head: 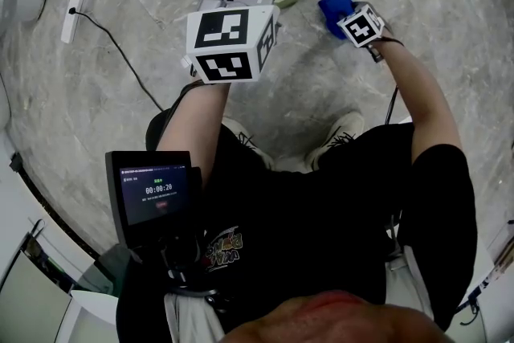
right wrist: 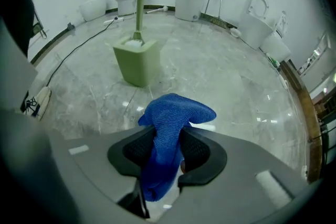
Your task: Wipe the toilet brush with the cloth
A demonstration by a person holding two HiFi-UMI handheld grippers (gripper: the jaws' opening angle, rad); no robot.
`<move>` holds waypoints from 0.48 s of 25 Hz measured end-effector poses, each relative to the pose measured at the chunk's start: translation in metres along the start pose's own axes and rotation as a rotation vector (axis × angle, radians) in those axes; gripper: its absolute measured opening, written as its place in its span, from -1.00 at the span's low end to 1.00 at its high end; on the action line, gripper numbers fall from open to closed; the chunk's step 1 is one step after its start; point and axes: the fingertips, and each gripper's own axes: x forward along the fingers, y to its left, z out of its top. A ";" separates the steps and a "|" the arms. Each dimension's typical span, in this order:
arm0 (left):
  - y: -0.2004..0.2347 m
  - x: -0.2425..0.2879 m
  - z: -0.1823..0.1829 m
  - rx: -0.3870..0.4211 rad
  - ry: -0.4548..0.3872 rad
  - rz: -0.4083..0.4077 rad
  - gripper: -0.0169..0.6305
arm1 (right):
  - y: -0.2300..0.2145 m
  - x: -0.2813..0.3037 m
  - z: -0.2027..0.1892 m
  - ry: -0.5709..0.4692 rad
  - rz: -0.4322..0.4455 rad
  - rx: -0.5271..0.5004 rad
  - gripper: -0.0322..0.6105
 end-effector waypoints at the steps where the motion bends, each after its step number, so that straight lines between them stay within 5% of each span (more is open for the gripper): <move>1: 0.000 0.000 0.000 0.001 -0.001 0.002 -0.59 | -0.004 -0.004 0.004 -0.017 -0.013 0.014 -0.43; 8: 0.006 -0.001 0.000 -0.016 -0.004 0.018 -0.58 | -0.029 -0.051 0.049 -0.229 0.011 0.109 -0.21; 12: 0.003 -0.002 0.002 -0.015 -0.013 0.006 -0.58 | -0.038 -0.097 0.069 -0.348 0.012 0.159 -0.35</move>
